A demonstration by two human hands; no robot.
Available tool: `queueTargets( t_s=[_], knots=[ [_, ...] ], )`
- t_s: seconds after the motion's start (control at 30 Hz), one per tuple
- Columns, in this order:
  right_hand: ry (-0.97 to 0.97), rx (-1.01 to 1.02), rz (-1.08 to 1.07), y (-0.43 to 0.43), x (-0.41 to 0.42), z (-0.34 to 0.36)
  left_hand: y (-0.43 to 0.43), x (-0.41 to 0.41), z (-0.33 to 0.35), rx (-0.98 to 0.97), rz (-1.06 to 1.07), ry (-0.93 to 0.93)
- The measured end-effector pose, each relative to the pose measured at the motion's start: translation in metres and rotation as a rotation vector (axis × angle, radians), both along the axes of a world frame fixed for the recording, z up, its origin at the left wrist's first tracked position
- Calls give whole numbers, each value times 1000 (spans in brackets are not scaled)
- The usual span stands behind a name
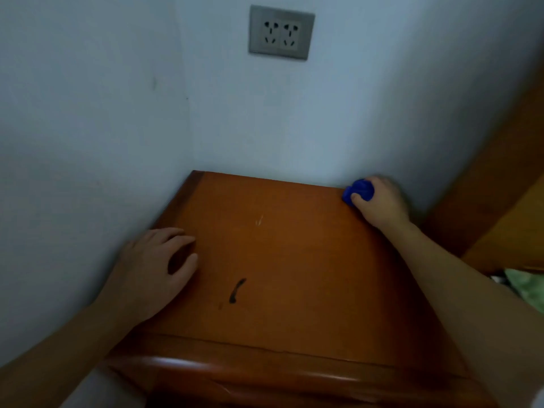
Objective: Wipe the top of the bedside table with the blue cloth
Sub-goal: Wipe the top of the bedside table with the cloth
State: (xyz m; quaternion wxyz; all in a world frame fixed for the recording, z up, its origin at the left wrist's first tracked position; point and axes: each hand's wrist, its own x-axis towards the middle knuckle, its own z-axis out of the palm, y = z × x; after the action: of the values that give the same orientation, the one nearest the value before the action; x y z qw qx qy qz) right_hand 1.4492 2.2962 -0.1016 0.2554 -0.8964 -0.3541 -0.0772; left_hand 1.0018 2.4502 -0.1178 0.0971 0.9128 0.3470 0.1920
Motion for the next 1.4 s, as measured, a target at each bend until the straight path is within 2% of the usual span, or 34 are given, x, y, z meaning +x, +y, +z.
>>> queueTargets(
  t_s=[0.13, 0.43, 0.8, 1.13, 1.4],
  knots=[
    [-1, -6, -73, -22, 7, 4, 2, 1, 0, 0, -3, -7],
    [-46, 23, 73, -72, -41, -4, -1, 0, -1, 4, 4, -29],
    [-68, -13, 35, -114, -92, -11, -5, -1, 3, 22, 10, 0],
    [-88, -45, 8, -76, -98, -10, -2, -1, 2, 40, 1, -7],
    [-114, -44, 181, 31, -156, -9, 1, -3, -3, 36, 6, -5]
  ],
)
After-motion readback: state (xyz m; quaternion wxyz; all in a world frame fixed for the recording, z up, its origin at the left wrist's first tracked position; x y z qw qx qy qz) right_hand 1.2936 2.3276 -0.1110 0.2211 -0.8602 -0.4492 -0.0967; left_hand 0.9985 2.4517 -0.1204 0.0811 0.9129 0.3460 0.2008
